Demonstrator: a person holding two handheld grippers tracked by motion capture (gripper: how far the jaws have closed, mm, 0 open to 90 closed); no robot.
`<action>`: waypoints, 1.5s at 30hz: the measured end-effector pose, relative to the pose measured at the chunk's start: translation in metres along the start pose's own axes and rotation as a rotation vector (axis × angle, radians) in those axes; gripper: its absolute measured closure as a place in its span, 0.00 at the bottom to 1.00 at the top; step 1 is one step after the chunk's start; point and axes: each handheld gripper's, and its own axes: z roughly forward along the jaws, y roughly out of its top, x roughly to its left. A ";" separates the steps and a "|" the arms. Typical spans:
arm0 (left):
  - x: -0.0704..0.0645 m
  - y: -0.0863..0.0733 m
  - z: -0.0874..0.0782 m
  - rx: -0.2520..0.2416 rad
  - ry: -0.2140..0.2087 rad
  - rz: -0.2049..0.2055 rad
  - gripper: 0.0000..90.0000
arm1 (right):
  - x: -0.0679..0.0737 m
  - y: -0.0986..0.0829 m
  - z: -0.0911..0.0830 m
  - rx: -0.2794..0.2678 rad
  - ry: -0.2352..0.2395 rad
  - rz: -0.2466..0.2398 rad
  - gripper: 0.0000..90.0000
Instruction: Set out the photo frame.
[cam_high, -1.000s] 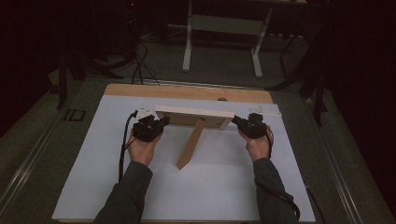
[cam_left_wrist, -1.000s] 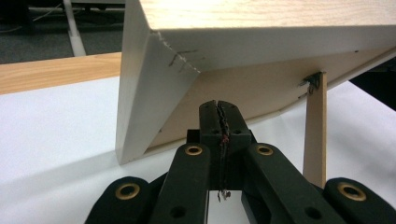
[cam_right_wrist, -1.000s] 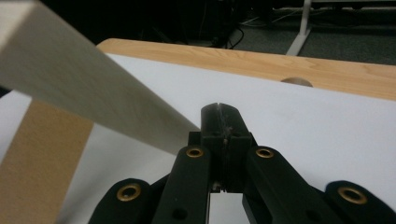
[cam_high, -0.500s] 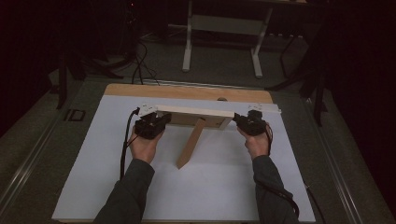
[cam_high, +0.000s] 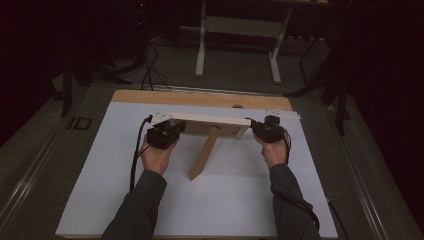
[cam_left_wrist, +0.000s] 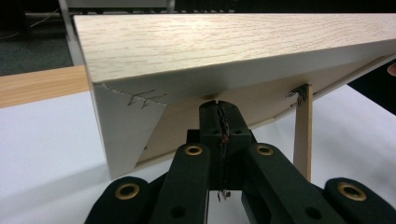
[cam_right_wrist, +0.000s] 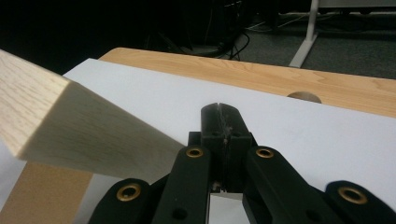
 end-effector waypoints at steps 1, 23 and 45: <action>0.000 0.000 0.000 0.001 -0.001 0.001 1.00 | 0.000 0.000 0.000 0.000 0.003 0.000 1.00; -0.013 0.006 0.008 0.020 -0.015 0.036 1.00 | 0.001 0.001 0.001 -0.002 0.014 0.007 1.00; -0.027 0.016 0.014 0.031 -0.040 0.071 1.00 | 0.008 0.000 -0.004 0.003 0.054 -0.032 1.00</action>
